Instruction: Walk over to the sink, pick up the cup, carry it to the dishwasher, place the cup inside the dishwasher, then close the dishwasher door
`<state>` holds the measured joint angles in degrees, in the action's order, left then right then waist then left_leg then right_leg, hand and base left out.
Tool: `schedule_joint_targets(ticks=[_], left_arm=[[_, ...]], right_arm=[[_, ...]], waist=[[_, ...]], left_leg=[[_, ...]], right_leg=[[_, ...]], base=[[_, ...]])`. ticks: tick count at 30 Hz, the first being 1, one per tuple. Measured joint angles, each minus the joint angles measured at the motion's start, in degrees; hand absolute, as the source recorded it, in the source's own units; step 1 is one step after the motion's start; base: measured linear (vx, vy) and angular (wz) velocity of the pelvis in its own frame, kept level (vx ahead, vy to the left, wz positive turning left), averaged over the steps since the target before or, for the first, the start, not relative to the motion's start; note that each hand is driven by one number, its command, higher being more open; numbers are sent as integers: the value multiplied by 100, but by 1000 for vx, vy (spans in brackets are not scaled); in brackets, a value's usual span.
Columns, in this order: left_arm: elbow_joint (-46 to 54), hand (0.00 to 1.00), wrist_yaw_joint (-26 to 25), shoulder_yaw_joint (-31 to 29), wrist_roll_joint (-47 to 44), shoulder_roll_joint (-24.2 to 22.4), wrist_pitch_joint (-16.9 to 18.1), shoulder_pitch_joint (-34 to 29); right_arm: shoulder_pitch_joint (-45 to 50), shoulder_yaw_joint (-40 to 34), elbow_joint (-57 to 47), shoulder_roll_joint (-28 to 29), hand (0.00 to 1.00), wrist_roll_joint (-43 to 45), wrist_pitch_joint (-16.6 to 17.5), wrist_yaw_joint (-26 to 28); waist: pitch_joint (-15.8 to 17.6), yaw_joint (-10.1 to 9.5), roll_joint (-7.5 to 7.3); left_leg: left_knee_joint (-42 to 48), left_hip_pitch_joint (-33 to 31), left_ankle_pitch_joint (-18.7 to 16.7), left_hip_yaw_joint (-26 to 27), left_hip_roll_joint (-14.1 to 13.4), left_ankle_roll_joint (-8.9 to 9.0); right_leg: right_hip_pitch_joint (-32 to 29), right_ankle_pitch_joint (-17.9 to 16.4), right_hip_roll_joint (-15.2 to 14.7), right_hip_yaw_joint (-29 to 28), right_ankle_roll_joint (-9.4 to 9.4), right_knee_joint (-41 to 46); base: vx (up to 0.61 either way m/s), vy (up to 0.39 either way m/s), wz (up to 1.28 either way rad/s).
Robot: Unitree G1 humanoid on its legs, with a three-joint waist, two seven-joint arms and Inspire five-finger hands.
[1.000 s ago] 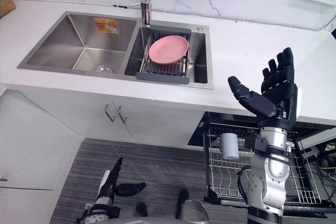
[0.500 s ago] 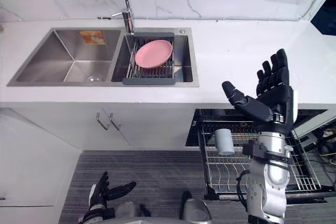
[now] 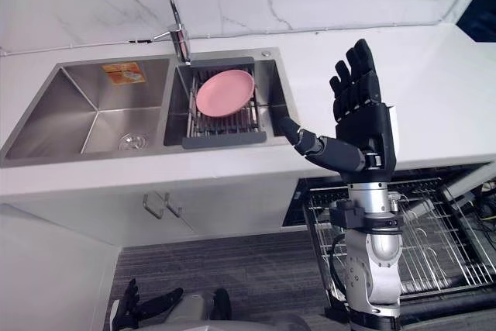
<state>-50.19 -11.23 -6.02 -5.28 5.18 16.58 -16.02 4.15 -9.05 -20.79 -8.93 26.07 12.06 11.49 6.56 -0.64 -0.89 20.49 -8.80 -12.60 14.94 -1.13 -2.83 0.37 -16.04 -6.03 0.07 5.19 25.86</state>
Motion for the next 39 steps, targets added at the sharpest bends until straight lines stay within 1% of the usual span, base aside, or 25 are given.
schedule_joint_targets(ticks=[1, 2, 3, 4, 5, 6, 8, 9, 10, 11, 12, 14, 16, 17, 19, 20, 25, 26, 31, 33, 35, 36, 37, 38, 39], left_arm=[[0, 100, 0, 124, 90, 92, 3, 13], [-2, 100, 0, 207, 103, 140, 3, 18], [-22, 100, 4, 339, 191, 221, -5, 19], [-24, 100, 3, 451, 230, 258, -15, 19], [-24, 100, 4, 481, 253, 268, -15, 31], [-29, 100, 12, 496, 306, 281, -40, 109], [-49, 100, 36, 540, 310, 289, -164, 269], [-67, 100, 68, 553, 314, 302, -195, 315], [-89, 100, 72, 547, 299, 337, -241, 314], [-162, 100, 63, 533, 306, 471, -266, 276], [-256, 100, 56, 541, 320, 440, -345, 270], [-216, 100, 50, 539, 323, 377, -351, 240], [-212, 100, 47, 539, 366, 385, -347, 272], [-211, 100, 47, 538, 423, 383, -346, 288], [-212, 100, 35, 550, 552, 364, -305, 355], [-211, 100, 28, 557, 585, 357, -295, 368], [-193, 100, -88, 632, 768, 310, -279, 426], [-193, 100, -107, 637, 785, 310, -286, 423], [-201, 100, -378, 642, 1110, 344, -443, 369], [-214, 100, -519, 640, 1114, 330, -544, 368], [-246, 100, -691, 635, 1163, 289, -608, 368], [-279, 100, -812, 634, 1235, 249, -647, 369], [-312, 100, -879, 630, 1309, 221, -657, 369], [-402, 100, -948, 587, 1425, 147, -681, 376], [-403, 100, -1016, 524, 1447, 105, -700, 372]], right_arm=[[-4, 22, 54, 21, 100, -30, -4, 0], [-17, 55, 87, 22, 100, -44, -4, 3], [-15, 127, 184, 21, 100, -64, -4, 56], [-13, 208, 257, 19, 100, -101, -4, 75], [-13, 265, 264, 19, 100, -101, -3, 76], [-12, 367, 263, 16, 100, -121, 14, 126], [-12, 499, 331, -3, 100, -155, 14, 204], [-12, 584, 435, -17, 100, -157, 14, 235], [-10, 629, 473, -18, 100, -159, 14, 251], [-15, 707, 474, -22, 100, -153, 25, 288], [-50, 718, 559, -121, 100, -150, 30, 356], [-60, 681, 584, -250, 100, -140, 30, 363], [-62, 559, 595, -268, 100, -119, 24, 342], [-66, 523, 594, -267, 100, -107, 24, 335], [-68, 474, 594, -263, 100, -93, 23, 253], [-68, 482, 592, -259, 100, -95, 22, 237], [-71, 496, 580, -187, 100, -147, 13, 63], [-71, 496, 580, -186, 100, -150, 13, 48], [-70, 491, 579, -125, 100, -149, 13, -21], [-67, 482, 566, -128, 100, -144, 13, -15], [-60, 472, 520, -132, 100, -123, 12, -3], [-46, 473, 450, -140, 100, -111, 10, 24], [-23, 474, 407, -153, 100, -88, 11, 52], [92, 478, 309, -184, 100, -80, 7, 92], [255, 473, 175, -203, 100, -55, -9, 110]], waist=[[-4, 9, -59], [8, 20, -84], [9, 68, -125], [1, 111, -115], [-5, 150, -110], [0, 210, -110], [21, 301, -81], [19, 300, -95], [4, 296, -135], [17, 294, -303], [-4, 235, -207], [32, 220, -118], [40, 229, -106], [43, 230, -100], [59, 226, -75], [69, 224, -60], [106, 159, -6], [106, 150, -7], [157, 142, -6], [197, 148, 37], [241, 152, 110], [290, 153, 195], [324, 157, 253], [387, 171, 388], [395, 202, 386]], left_leg=[[-297, 317, 0, -2, 94, -29], [-428, 488, -8, -4, 131, -43], [-644, 847, -15, -32, 209, -53], [-823, 1135, -16, -63, 226, -53], [-883, 1221, -15, -102, 220, -52], [-975, 1327, -13, -204, 175, -44], [-1015, 1407, -14, -362, 17, 1], [-1001, 1499, -34, -403, -80, 91], [-964, 1559, -82, -440, -98, 210], [-885, 1691, -220, -536, -12, 412], [-805, 1742, -314, -587, -171, 477], [-754, 1695, -317, -708, -378, 482], [-800, 1693, -307, -825, -519, 494], [-818, 1699, -301, -828, -540, 502], [-867, 1731, -237, -851, -539, 595], [-877, 1744, -233, -863, -530, 595], [-1087, 1715, -181, -903, -374, 588], [-1110, 1707, -178, -901, -374, 581], [-1238, 1636, -192, -837, -379, 569], [-1211, 1635, -218, -793, -403, 589], [-1111, 1628, -316, -716, -473, 618], [-959, 1590, -466, -688, -573, 584], [-877, 1576, -524, -674, -642, 593], [-752, 1599, -536, -658, -792, 672], [-310, 1441, -544, -670, -862, 678]], right_leg=[[-364, 158, -75, -31, 256, 961], [-559, 297, -136, -48, 245, 1498], [-891, 269, -274, 65, 114, 2394], [-1150, 165, -394, 262, -56, 2700], [-1288, 121, -443, 370, -120, 2697], [-1570, 48, -514, 540, -204, 2464], [-1814, 59, -498, 713, -198, 1600], [-1822, 290, -466, 817, -167, 798], [-1757, 659, -433, 852, -220, 320], [-1661, 1768, -448, 779, -263, -354], [-1475, 1577, -317, 767, -183, -467], [-1285, 1640, -99, 850, -220, -859], [-1173, 1710, 74, 926, -283, -1116], [-1150, 1726, 97, 935, -290, -1166], [-1018, 1844, 115, 946, -265, -1396], [-968, 1890, 118, 946, -259, -1484], [-701, 2469, 77, 930, -191, -2359], [-680, 2521, 68, 932, -179, -2439], [-613, 2806, 110, 938, -264, -2910], [-556, 2874, 145, 908, -280, -3023], [-538, 2876, 215, 846, -269, -3059], [-542, 2866, 309, 813, -276, -3026], [-557, 2837, 365, 819, -310, -2950], [-594, 2628, 484, 874, -348, -2677], [-597, 2419, 514, 961, -386, -2511]], base=[[343, 174, -3], [274, 91, 6], [289, 54, 11], [286, 39, 18], [274, 4, 29], [259, -56, 42], [294, -139, 46], [270, -175, 30], [276, -179, 30], [289, -212, 10], [280, -210, 1], [221, -189, -10], [144, -152, -4], [119, -110, 0], [57, -27, 2], [0, 0, 0], [-41, 59, 1], [-65, 44, 2], [-67, -18, -1], [-33, -39, -11], [-31, -53, -21], [-8, -58, -26], [30, -85, -13], [82, -72, 14], [96, -73, 28]])
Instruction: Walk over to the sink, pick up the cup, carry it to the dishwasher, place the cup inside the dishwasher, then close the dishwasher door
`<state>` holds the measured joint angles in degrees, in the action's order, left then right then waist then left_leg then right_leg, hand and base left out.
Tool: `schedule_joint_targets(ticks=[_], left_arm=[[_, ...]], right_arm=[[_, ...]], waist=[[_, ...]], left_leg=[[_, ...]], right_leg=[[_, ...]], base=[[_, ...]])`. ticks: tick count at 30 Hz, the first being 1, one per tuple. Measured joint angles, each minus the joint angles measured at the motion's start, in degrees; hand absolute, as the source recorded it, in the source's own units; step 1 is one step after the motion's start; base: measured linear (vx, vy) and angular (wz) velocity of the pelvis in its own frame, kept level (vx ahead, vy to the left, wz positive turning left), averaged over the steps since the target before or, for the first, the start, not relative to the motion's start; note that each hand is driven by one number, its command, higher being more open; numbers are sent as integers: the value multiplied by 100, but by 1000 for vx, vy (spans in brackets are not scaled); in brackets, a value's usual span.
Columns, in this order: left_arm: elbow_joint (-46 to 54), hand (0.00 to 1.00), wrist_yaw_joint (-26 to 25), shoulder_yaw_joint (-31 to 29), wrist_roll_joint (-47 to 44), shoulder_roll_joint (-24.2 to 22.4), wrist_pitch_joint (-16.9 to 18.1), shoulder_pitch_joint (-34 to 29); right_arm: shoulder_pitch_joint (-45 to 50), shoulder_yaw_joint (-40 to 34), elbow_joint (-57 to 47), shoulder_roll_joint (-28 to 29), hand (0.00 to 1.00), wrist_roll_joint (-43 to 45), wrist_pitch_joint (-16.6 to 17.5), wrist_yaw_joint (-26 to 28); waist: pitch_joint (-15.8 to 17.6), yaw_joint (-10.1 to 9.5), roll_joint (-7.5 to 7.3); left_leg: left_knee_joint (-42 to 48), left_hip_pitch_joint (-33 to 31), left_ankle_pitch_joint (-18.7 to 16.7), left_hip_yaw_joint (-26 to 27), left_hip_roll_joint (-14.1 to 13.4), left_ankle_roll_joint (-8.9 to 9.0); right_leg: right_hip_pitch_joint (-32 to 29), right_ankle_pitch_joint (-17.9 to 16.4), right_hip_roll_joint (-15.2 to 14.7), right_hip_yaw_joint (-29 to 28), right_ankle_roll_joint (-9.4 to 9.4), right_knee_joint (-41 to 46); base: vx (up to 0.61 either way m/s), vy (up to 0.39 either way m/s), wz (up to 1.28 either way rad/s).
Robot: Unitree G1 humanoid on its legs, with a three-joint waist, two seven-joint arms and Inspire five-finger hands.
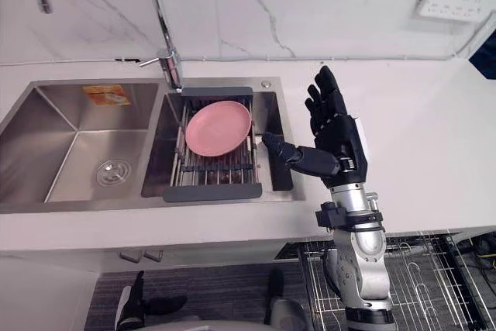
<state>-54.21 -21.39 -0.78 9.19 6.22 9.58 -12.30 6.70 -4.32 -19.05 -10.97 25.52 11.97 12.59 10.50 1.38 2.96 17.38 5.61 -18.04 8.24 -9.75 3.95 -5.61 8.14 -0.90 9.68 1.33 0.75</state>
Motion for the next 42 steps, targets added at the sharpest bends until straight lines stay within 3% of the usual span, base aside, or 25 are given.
schedule_joint_targets(ticks=[3, 5, 8, 9, 19, 22, 25, 27, 31, 34, 37, 42], left_arm=[[184, 100, -156, -388, -4, -131, 19, -27], [336, 100, -298, -384, 98, -182, 74, -88], [554, 100, -374, -386, 77, -253, 90, -231], [482, 100, -475, -424, -341, -167, -182, -233], [364, 100, -259, -379, -366, -17, -78, -232], [145, 100, -17, -405, -367, 100, 88, -231], [-63, 100, 187, -507, -382, 333, 230, -296], [-265, 100, 396, -670, -479, 478, 241, -280], [-360, 100, 444, -846, -472, 475, 235, -263], [-464, 100, 517, -892, -472, 486, 204, -208], [-481, 100, 576, -903, -455, 510, 165, -185], [-486, 100, 586, -948, -346, 492, 124, -130]], right_arm=[[71, -5, -83, -41, 100, 34, -82, 43], [-40, -35, -91, -32, 100, 60, -87, 86], [-78, 25, -115, -61, 100, 65, -87, 120], [72, 114, -389, 96, 100, 8, -53, 320], [20, 115, 164, 91, 100, -143, -50, 227], [-4, 93, 255, 19, 100, -659, -53, 59], [-241, 58, 245, -331, 100, -1570, -74, -3], [-515, 60, 154, -737, 100, -2646, -111, -89], [-872, 106, -185, -1056, 100, -4096, -316, -172], [-923, 306, -319, -1157, 100, -4708, -500, 46], [-1071, 822, -341, -1377, 100, -5431, -769, 761], [-1247, 1432, -340, -1619, 100, -5869, -994, 1532]], waist=[[146, -30, -81], [165, -75, -86], [133, -166, -10], [-112, -337, -372], [-134, -340, -481], [-206, -337, -655], [-294, -307, -942], [-434, -287, -1140], [-457, -287, -1174], [-457, -286, -1173], [-458, -283, -1174], [-452, -275, -1155]], left_leg=[[1771, -737, 169, 186, -131, -172], [1304, -1065, -12, 439, -97, -164], [565, -1307, 243, 419, -87, -94], [-452, -852, 1148, 339, 395, -177], [-1066, -533, 1418, 314, 542, -208], [-1320, -399, 1501, 315, 600, -200], [-1465, -181, 1544, 331, 599, -189], [-1510, -133, 1568, 339, 578, -161], [-1557, -73, 1551, 377, 563, -138], [-1566, -28, 1548, 429, 567, -135], [-1639, -1, 1537, 484, 578, -112], [-1788, 10, 1644, 438, 576, -104]], right_leg=[[465, -27, -156, 66, -145, -218], [662, -96, -291, 66, -124, -385], [768, -164, -201, -166, -25, -527], [930, -307, -427, -348, 330, -556], [926, -437, -582, -214, 360, -365], [884, -528, -641, -159, 413, -258], [865, -798, -691, -16, 460, 31], [898, -782, -687, 149, 472, 55], [967, -667, -658, 172, 525, -34], [1041, -535, -648, 169, 528, -183], [1060, -461, -649, 162, 498, -260], [1038, -462, -625, 209, 493, -276]], base=[[107, -31, 31], [65, -15, 5], [11, 31, -34], [11, 14, -20], [-4, 1, 5], [5, 7, 6], [29, -8, 0], [70, -30, 2], [40, -10, -7], [-45, 17, -11], [-81, 3, -9], [-64, -27, 3]])
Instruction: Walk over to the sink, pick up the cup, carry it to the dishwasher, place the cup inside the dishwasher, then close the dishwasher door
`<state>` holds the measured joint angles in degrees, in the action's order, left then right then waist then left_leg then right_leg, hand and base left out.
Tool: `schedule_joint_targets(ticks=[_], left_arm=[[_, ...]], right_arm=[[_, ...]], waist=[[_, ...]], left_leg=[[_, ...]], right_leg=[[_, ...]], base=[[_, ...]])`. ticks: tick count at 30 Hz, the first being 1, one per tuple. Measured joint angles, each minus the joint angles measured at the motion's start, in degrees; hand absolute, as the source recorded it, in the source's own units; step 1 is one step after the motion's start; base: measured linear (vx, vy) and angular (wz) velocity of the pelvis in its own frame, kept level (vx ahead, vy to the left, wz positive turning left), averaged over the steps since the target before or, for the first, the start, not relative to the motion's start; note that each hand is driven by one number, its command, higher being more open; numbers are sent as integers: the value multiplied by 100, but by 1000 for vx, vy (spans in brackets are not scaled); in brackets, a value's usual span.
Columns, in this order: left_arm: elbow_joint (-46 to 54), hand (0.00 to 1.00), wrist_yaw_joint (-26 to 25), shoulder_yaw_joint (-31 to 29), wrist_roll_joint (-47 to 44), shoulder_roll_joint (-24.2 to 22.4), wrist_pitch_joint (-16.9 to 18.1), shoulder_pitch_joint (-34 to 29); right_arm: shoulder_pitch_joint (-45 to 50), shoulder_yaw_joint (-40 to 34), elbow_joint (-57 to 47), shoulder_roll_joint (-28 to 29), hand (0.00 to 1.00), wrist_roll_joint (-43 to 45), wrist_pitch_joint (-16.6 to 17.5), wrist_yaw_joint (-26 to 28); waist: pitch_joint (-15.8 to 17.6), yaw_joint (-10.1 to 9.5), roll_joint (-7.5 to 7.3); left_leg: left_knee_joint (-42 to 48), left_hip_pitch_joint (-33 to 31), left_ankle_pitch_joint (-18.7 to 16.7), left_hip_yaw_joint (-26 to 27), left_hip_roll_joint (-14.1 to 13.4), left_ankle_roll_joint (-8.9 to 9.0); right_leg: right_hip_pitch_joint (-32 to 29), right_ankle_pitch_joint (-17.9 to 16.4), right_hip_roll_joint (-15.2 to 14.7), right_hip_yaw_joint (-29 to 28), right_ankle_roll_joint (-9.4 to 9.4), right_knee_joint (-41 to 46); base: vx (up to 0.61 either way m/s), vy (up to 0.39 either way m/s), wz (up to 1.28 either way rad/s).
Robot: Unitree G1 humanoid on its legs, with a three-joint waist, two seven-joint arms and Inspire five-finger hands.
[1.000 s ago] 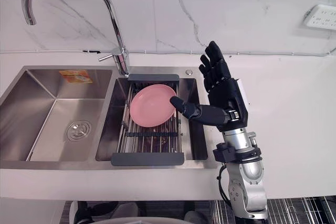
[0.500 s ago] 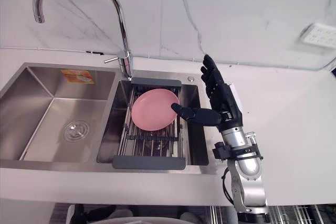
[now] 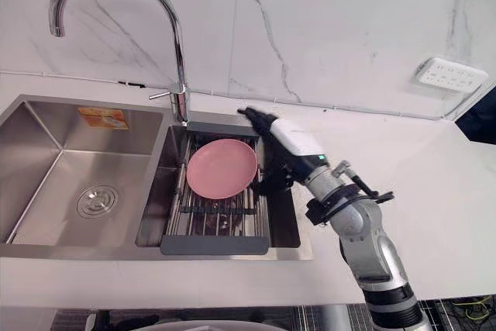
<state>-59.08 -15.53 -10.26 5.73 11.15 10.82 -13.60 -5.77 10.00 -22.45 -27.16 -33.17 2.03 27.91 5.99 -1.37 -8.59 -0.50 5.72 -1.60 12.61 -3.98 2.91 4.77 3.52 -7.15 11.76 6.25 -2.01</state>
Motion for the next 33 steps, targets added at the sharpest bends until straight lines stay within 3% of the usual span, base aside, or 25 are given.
schedule_joint_targets(ticks=[5, 14, 19, 33], left_arm=[[2, 100, 94, 3, 4, -12, -25, 13], [2, 100, 165, 3, 4, -12, -136, 23], [1, 100, 162, 8, 4, -37, -214, 43], [8, 100, 172, 56, 7, -150, -297, 115]], right_arm=[[-146, 211, 15, -20, 100, -186, -182, 421], [-284, 702, 251, 18, 100, -556, -134, 447], [-310, 875, 502, 67, 100, -1424, 67, 306], [-752, 1530, 1450, 269, 100, -2270, -66, -125]], waist=[[-2, 15, -1], [-15, 12, 1], [-113, -2, 43], [-201, -87, 148]], left_leg=[[-236, 49, 190, -64, 16, 18], [-318, 71, 241, -67, 45, -21], [-319, 30, 241, -99, 49, -21], [-324, -5, 270, -222, 55, -24]], right_leg=[[-18, 1, 19, 82, -6, -29], [11, 19, 17, 98, -29, -133], [11, 24, 17, 135, -35, -175], [57, 27, 13, 275, -41, -201]], base=[[-11, -26, 8], [0, 0, 0], [-9, -8, 2], [-26, -15, 4]])
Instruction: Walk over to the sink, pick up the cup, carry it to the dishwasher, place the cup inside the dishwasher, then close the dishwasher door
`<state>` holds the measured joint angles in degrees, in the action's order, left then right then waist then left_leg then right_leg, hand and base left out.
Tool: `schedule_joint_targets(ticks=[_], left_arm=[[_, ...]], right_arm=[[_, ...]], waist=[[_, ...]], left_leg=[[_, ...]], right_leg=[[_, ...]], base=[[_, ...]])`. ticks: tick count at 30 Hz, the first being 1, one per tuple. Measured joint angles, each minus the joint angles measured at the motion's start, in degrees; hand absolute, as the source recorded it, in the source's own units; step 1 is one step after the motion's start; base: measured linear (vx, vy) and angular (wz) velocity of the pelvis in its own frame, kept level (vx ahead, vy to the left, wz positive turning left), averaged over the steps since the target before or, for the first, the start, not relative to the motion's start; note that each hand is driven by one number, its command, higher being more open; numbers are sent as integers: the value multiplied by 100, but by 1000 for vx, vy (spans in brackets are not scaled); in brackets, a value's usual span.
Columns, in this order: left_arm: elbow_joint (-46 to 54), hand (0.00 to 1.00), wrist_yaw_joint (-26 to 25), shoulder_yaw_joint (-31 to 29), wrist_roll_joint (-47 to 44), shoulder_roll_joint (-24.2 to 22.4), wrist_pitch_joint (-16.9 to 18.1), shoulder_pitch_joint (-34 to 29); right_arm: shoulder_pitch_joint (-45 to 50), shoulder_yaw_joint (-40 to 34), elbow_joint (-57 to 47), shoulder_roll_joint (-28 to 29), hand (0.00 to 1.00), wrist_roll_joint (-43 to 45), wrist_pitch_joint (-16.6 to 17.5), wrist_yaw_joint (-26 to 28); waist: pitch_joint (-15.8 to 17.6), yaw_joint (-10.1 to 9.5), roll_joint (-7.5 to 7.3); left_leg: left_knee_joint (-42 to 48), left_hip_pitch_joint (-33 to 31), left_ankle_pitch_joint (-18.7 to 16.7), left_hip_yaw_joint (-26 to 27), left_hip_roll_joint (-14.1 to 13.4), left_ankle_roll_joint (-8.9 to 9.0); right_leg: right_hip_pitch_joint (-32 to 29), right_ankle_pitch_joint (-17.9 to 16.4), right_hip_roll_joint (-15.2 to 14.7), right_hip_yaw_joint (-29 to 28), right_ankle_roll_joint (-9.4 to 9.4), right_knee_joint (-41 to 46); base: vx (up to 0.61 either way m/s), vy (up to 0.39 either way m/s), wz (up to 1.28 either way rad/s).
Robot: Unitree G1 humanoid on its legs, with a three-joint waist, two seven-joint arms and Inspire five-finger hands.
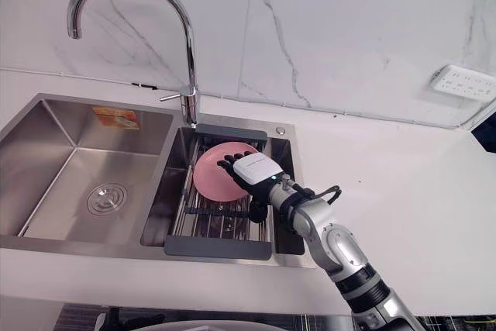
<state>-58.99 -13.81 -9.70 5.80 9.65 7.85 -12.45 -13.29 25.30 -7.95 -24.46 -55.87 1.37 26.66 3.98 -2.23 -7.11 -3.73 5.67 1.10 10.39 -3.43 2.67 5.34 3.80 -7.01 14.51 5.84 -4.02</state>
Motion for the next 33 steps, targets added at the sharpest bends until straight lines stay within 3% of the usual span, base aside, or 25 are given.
schedule_joint_targets(ticks=[9, 10, 15, 24, 33], left_arm=[[22, 100, -2, 5, 52, -55, -4, 12], [23, 100, -2, 9, 94, -59, -4, 11], [55, 100, -3, 34, 98, -64, -3, 12], [133, 100, -2, 108, 96, -146, -2, 34], [235, 100, -4, 113, 100, -185, 24, 20]], right_arm=[[-213, 140, 481, 83, 100, -35, -136, -207], [-213, 190, 605, 131, 0, -48, -172, -226], [-243, 217, 826, 269, 0, -65, -268, -505], [-387, 239, 1341, 452, 0, -648, -306, -1684], [-385, 389, 1720, 449, 0, -953, -362, -2719]], waist=[[-3, -24, 41], [2, -24, 48], [6, -70, 74], [130, -111, 262], [187, -92, 347]], left_leg=[[-23, -7, 42, -33, 13, -6], [-27, 1, 48, -52, 22, -10], [-120, 32, 121, -97, 35, -8], [-127, 14, 173, -180, 35, -12], [-155, -13, 225, -209, 33, -10]], right_leg=[[27, 0, -7, 61, 0, -25], [49, 0, -15, 84, 1, -37], [63, 0, -20, 128, 3, -44], [90, 3, -21, 215, 5, -46], [95, 43, -16, 246, 7, -77]], base=[[-29, -14, 4], [-20, -8, 8], [-36, -11, 5], [-43, -12, 5], [-36, -7, 1]])
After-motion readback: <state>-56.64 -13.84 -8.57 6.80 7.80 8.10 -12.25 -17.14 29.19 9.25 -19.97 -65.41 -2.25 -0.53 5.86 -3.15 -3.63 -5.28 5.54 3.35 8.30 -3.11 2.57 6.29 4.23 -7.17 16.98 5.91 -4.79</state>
